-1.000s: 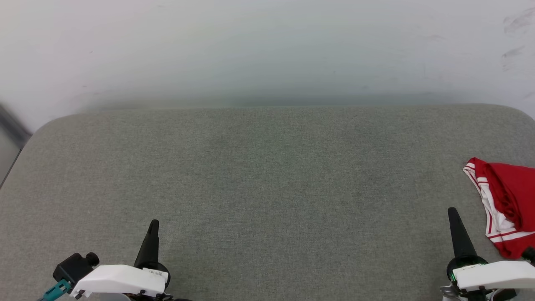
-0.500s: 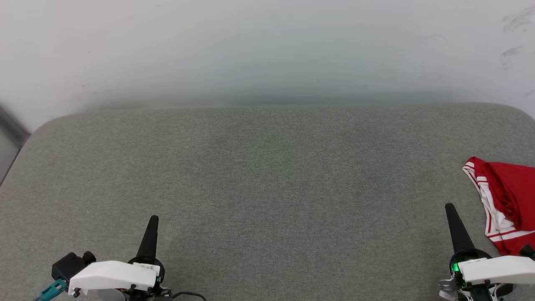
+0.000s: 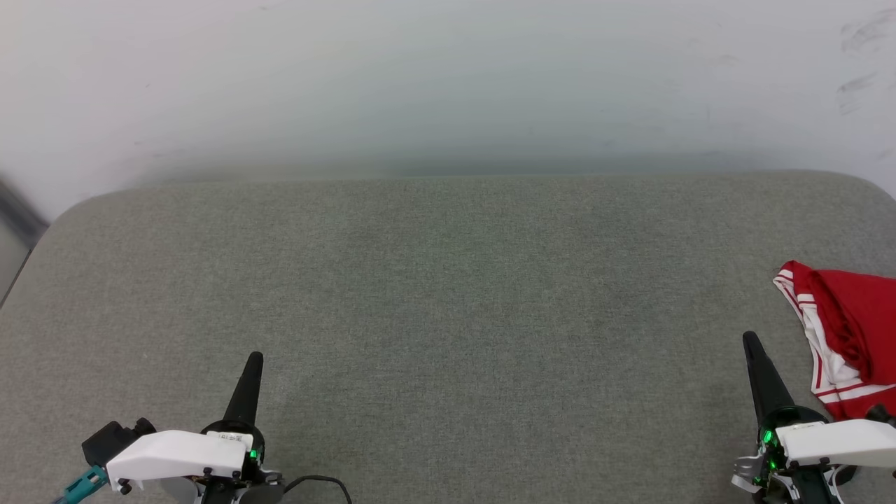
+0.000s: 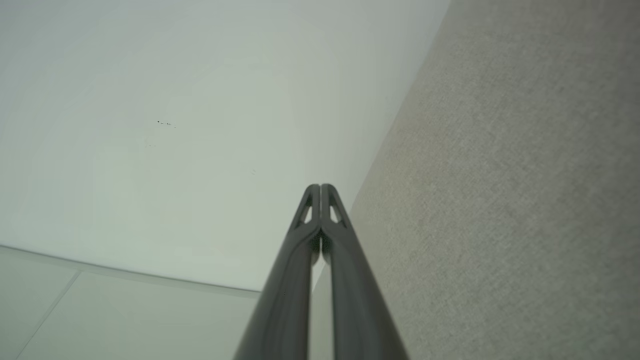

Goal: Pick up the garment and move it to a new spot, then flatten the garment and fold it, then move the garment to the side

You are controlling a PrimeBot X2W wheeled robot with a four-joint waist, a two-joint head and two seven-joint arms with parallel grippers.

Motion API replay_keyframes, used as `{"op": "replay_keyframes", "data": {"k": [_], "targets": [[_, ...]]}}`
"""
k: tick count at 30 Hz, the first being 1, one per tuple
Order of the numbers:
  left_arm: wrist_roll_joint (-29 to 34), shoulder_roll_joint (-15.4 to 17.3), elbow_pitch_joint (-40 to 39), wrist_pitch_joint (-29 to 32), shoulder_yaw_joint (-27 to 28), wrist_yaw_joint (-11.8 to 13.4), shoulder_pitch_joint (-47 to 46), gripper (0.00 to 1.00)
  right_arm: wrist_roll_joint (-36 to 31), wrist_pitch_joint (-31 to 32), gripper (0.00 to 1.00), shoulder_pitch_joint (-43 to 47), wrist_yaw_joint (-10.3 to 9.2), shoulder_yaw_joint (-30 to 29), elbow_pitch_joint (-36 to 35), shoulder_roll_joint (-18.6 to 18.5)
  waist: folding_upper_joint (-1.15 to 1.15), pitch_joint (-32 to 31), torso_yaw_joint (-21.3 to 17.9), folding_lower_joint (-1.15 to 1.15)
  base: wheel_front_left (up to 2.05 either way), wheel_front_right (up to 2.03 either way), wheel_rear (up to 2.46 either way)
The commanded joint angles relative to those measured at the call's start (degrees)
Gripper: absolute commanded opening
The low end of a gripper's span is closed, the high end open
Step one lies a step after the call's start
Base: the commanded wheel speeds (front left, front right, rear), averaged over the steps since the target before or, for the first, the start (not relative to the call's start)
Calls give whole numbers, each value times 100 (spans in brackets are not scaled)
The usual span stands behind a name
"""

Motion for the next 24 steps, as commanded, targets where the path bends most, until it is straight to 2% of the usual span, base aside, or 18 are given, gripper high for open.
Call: {"op": "replay_keyframes", "data": {"k": [1,24], "targets": [[-131,21,-10,32,21,-50,-131,0,135,43,0,-122,0,-10,2,-31,0,1,-1,0,0,0,0],[-1204,3,133,311,165,-150,-288,0,1145,323,0,-305,0,-33,165,-15,0,23,-28,0,0,0,0]]}}
